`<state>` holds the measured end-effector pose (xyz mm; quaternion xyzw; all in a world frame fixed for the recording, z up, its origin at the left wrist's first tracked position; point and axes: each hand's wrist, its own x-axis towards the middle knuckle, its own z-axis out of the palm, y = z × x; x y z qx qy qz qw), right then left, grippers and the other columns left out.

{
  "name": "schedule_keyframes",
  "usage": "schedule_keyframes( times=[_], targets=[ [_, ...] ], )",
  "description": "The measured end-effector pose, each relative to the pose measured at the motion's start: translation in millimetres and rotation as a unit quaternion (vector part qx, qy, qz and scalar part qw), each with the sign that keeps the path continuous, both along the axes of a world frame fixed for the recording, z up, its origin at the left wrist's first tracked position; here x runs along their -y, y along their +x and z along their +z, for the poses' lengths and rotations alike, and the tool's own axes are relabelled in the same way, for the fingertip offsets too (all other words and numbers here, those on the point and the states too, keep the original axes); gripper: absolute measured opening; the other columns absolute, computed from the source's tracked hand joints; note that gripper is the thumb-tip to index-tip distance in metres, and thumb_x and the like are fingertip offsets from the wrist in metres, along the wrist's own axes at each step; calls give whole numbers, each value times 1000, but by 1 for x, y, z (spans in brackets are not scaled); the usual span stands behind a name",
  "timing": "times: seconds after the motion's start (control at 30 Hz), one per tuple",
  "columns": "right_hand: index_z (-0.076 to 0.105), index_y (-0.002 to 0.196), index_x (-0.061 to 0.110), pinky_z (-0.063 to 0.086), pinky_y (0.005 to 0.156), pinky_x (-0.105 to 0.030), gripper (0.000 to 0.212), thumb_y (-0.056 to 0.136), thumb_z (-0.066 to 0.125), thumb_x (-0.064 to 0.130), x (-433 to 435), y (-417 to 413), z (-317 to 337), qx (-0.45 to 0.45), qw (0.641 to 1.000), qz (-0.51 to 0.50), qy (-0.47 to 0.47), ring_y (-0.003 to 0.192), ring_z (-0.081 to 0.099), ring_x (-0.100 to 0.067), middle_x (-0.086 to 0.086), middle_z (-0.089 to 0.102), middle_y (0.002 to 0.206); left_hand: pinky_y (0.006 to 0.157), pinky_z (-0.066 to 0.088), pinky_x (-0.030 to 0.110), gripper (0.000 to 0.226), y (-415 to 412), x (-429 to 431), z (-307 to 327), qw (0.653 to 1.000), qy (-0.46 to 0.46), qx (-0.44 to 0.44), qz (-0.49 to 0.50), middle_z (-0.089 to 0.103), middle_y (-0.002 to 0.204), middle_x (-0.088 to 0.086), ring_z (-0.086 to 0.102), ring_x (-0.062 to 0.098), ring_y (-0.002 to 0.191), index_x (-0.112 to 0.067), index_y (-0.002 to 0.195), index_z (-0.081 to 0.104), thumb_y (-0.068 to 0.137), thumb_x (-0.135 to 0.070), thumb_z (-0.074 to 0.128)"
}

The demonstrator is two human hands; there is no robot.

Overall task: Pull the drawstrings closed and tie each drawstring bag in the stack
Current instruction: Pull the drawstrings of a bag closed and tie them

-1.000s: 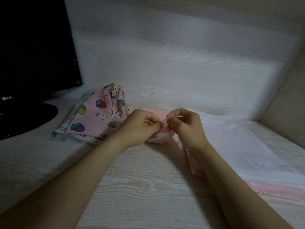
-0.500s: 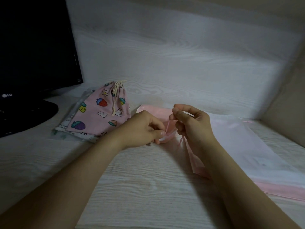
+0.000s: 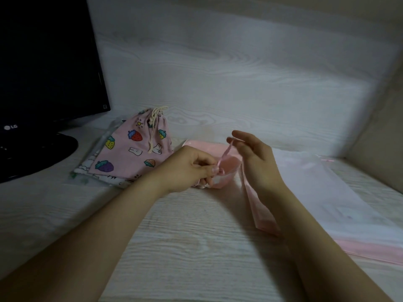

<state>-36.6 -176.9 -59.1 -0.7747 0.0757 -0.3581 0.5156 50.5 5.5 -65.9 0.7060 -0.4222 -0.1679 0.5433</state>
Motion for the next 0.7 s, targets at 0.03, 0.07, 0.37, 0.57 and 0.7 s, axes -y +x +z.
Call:
schedule_keyframes(
  times=[0.03,0.07,0.37,0.57,0.7],
  targets=[
    [65,131,17,52,99,-30,36,101,48,5,1,1,-5,-23,997,-29,-61,111,70,-12,3,76,113,65,51,26,12,0,-1,1,1000,0,-6,1,75,78,16,63,21,72,-12,95,78,101,-10,68],
    [64,130,19,54,95,-34,36,100,48,6,2,2,-10,-47,990,-60,-122,107,71,-16,2,76,111,62,51,23,12,0,-1,1,1000,-1,-15,3,75,79,14,62,20,71,-12,97,78,102,-11,68],
    [76,116,27,51,96,-47,30,92,62,15,17,6,-21,-118,923,-204,-304,110,64,-33,-6,72,114,55,46,11,16,1,-3,2,999,3,-35,9,74,82,10,63,0,61,0,102,74,105,-9,62],
    [62,141,27,39,111,-49,43,100,53,17,16,6,-18,-182,926,-198,-264,135,46,-37,-10,51,146,60,49,14,18,3,-4,1,999,10,-47,4,74,81,6,64,7,70,-12,93,75,106,-12,62],
    [73,118,25,50,90,-36,24,98,60,18,-3,-7,-5,-18,952,-147,-270,104,63,-20,-1,64,112,51,43,11,15,1,-2,2,998,0,-62,23,72,79,7,61,1,57,-9,97,75,105,-13,63]
  ],
)
